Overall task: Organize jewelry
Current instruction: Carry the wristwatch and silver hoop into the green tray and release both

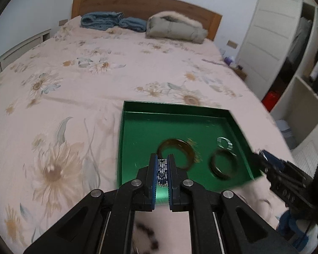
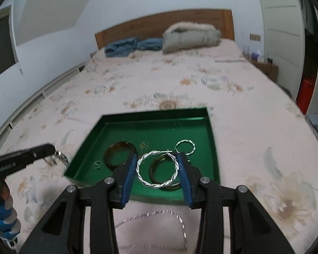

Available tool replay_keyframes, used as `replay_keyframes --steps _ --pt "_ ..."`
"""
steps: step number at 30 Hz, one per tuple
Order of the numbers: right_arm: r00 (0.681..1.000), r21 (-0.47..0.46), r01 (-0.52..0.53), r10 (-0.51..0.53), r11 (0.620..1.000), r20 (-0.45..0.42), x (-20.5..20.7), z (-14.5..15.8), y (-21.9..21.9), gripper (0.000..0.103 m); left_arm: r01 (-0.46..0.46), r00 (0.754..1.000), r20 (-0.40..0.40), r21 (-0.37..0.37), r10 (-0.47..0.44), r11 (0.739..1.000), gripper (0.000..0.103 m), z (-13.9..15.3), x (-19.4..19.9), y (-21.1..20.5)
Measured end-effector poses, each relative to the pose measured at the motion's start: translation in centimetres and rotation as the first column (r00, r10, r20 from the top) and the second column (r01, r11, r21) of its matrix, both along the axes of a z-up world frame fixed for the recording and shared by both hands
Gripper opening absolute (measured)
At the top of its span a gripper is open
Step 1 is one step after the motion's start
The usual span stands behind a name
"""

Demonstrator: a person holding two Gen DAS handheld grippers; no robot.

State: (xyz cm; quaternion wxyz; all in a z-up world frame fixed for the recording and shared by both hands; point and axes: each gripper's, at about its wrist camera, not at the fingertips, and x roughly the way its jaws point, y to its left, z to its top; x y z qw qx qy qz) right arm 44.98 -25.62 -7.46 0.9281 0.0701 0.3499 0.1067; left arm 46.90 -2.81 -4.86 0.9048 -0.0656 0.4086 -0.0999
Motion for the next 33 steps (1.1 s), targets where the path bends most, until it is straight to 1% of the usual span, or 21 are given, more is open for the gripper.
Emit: replay_keyframes --steps 3,7,9,12,15,18,20,22,24,26,27,30,32,33 --pt "0.999 -0.007 -0.004 0.004 1.000 -0.038 2.1 -1.9 0.4 0.037 -0.023 0.999 -0.030 0.025 0.024 0.999 0.008 -1.7 3.2 -0.4" --pt "0.996 -0.009 -0.017 0.016 1.000 -0.088 4.6 -4.3 0.6 0.037 -0.049 0.996 -0.072 0.061 0.054 0.997 0.008 -4.3 6.1 -0.7" --pt "0.994 -0.032 -0.032 0.028 0.999 -0.110 5.4 -5.4 1.0 0.037 -0.057 0.993 -0.094 0.069 0.064 0.996 0.008 -5.3 7.0 -0.8" --pt "0.991 -0.050 -0.034 0.028 0.998 -0.128 5.8 -6.5 1.2 0.037 -0.070 0.990 -0.120 0.079 0.079 0.994 0.008 -6.4 7.8 -0.6" --pt "0.990 -0.080 -0.040 0.029 0.996 -0.139 6.0 -7.4 1.4 0.037 -0.077 0.988 -0.125 0.098 0.089 0.992 0.008 -7.1 8.0 -0.6" --pt "0.991 -0.093 -0.041 0.029 0.995 -0.129 5.8 -7.7 1.5 0.038 -0.083 0.987 -0.126 0.109 0.097 0.991 0.008 -7.5 7.9 -0.7" --pt "0.991 -0.092 -0.042 0.030 0.995 -0.129 5.9 -7.7 1.5 0.038 -0.085 0.986 -0.133 0.103 0.098 0.991 0.008 -7.7 7.9 -0.7" --pt "0.991 -0.092 -0.044 0.032 0.995 -0.129 5.8 -7.6 1.5 0.039 -0.087 0.987 -0.128 0.110 0.100 0.990 0.009 -7.6 7.8 -0.7" --pt "0.991 -0.086 -0.044 0.033 0.995 -0.132 5.7 -7.5 1.4 0.042 -0.078 0.988 -0.124 0.100 0.090 0.992 0.012 -7.4 7.7 -0.6" --pt "0.991 -0.085 -0.042 0.030 0.995 -0.130 5.5 -7.2 1.2 0.044 -0.079 0.989 -0.117 0.085 0.088 0.993 0.022 -6.8 7.3 -0.4" --pt "0.992 -0.085 -0.038 0.027 0.996 -0.127 5.3 -6.9 1.0 0.044 -0.079 0.990 -0.110 0.079 0.088 0.994 0.025 -6.4 7.0 -0.2" --pt "0.994 -0.079 -0.022 0.013 0.997 -0.109 4.5 -5.6 0.5 0.045 -0.078 0.993 -0.080 0.076 0.084 0.994 0.028 -4.7 5.5 0.2" --pt "0.996 -0.076 -0.013 0.006 0.997 -0.090 3.6 -4.3 0.1 0.045 -0.076 0.995 -0.054 0.078 0.081 0.994 0.035 -3.3 3.9 0.3" --pt "0.997 -0.074 -0.010 0.004 0.997 -0.078 2.9 -3.5 -0.1 0.045 -0.076 0.996 -0.033 0.081 0.079 0.994 0.036 -2.3 2.7 0.3"
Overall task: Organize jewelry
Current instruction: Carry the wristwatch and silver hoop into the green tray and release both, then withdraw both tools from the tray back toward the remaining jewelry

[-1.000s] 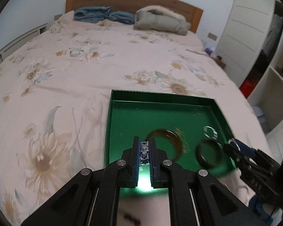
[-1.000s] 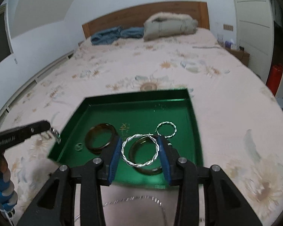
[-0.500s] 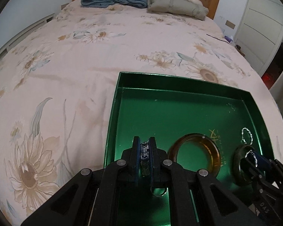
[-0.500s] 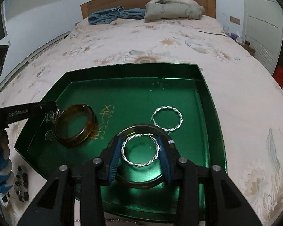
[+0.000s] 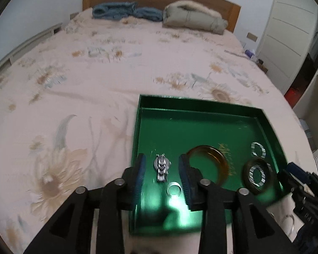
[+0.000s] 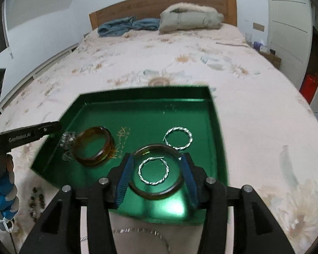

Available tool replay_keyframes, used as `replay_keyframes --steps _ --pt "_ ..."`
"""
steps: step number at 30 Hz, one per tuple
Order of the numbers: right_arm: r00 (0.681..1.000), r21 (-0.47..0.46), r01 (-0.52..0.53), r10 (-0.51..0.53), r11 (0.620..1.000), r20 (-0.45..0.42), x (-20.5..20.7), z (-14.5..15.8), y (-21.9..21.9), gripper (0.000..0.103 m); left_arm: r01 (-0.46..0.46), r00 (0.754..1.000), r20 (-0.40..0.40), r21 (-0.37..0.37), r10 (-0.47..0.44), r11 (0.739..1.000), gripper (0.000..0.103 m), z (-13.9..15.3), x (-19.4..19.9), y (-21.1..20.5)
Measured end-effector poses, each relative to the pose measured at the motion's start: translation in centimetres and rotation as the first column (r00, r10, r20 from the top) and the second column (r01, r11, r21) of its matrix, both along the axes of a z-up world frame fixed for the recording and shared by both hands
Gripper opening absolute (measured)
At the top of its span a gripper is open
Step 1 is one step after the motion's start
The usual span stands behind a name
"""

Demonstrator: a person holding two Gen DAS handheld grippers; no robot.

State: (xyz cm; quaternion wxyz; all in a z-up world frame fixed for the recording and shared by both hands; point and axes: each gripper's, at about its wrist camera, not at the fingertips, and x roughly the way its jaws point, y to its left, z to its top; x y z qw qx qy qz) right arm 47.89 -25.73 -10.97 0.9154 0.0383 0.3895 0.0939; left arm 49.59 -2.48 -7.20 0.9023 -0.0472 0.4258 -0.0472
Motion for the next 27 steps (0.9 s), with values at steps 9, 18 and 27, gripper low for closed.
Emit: replay_keyframes --steps 9,18,27 --pt "0.995 0.026 -0.030 0.027 0.999 0.092 -10.3 6.6 -0.3 0.047 -0.018 0.987 0.159 0.070 0.006 0.997 0.052 6.4 -13.6 -0.3" --pt "0.990 0.041 -0.044 0.038 0.998 0.138 -22.9 9.5 -0.7 0.049 -0.048 0.971 0.236 0.083 0.028 0.995 0.059 8.6 -25.9 0.2" --pt "0.986 0.015 -0.014 0.012 1.000 0.167 -31.2 10.9 -1.3 0.050 -0.061 0.960 0.279 0.102 0.030 0.993 0.066 9.4 -34.3 1.0"
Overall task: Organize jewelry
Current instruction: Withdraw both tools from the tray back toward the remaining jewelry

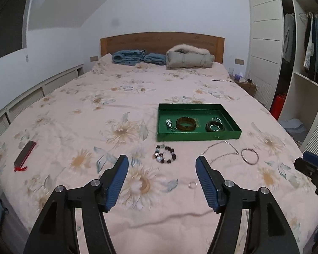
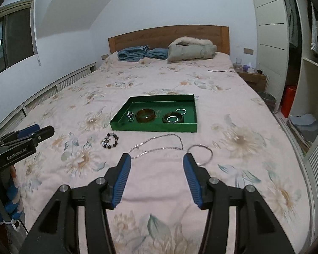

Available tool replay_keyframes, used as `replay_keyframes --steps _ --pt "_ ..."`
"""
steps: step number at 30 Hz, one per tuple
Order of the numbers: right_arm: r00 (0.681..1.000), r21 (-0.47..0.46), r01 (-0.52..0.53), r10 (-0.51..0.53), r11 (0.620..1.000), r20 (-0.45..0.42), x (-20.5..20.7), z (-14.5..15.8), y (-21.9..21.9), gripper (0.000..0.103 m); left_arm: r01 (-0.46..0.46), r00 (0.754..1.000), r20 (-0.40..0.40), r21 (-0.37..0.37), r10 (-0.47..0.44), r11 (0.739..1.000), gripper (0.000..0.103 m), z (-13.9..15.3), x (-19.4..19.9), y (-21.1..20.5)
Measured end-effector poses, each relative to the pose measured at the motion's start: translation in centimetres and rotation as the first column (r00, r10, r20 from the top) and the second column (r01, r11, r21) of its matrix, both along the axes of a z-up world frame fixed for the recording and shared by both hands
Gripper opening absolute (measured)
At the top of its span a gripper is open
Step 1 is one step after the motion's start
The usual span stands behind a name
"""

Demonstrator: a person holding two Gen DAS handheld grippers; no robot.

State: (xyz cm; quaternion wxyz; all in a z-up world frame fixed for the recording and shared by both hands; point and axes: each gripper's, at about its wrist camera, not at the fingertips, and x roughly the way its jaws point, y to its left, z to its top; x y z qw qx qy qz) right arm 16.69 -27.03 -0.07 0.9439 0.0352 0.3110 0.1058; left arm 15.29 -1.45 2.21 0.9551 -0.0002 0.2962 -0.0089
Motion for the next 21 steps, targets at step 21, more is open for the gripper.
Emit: replay_keyframes --steps 21 --pt "0.998 -0.039 0.048 -0.046 0.998 0.050 -7.9 1.2 -1.5 0.052 -0.029 0.998 0.049 0.039 0.027 0.999 0.077 0.0 -5.9 0.8"
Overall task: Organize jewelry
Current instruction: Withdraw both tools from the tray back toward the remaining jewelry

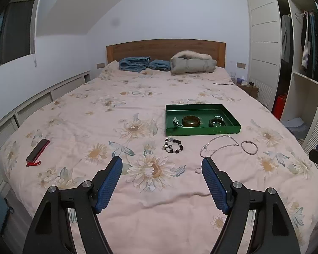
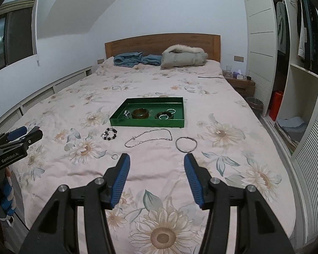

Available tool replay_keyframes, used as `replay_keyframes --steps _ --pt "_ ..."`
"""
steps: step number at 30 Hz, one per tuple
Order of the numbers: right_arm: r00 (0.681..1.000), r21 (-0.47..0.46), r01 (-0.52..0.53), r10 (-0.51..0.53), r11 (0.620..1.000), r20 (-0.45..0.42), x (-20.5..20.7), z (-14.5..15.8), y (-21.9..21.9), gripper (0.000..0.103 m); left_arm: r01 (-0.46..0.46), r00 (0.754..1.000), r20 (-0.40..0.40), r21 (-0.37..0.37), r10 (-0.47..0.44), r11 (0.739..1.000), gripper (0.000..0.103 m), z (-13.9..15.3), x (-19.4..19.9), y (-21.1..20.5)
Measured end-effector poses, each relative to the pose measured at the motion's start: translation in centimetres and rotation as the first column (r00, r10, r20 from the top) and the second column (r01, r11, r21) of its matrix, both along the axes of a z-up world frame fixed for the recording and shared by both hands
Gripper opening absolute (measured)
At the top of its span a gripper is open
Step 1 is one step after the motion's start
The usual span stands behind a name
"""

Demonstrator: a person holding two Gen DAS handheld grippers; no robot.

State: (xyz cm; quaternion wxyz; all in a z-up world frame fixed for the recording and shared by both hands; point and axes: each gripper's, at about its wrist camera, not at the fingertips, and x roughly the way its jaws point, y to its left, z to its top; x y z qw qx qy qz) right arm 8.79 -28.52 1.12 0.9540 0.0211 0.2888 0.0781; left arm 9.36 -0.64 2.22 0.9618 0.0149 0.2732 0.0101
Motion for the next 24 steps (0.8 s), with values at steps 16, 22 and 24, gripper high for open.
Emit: replay_keyframes --steps 16,22,24 --pt "0.997 0.027 0.049 -0.048 0.998 -0.053 2.7 -3.1 -3.1 0.053 0.003 0.996 -0.094 -0.002 -0.004 1.000 0.077 -3.5 3.7 -0.2" --pt "0.995 0.035 0.053 -0.049 0.998 -0.089 4.4 -5.0 -3.9 0.053 0.052 0.991 -0.120 -0.051 -0.058 0.997 0.076 -5.7 4.9 0.9" --pt "0.993 0.036 0.055 -0.051 0.998 -0.102 5.0 -5.7 -4.2 0.053 0.073 0.988 -0.129 -0.063 -0.081 0.995 0.076 -6.3 5.3 1.0"
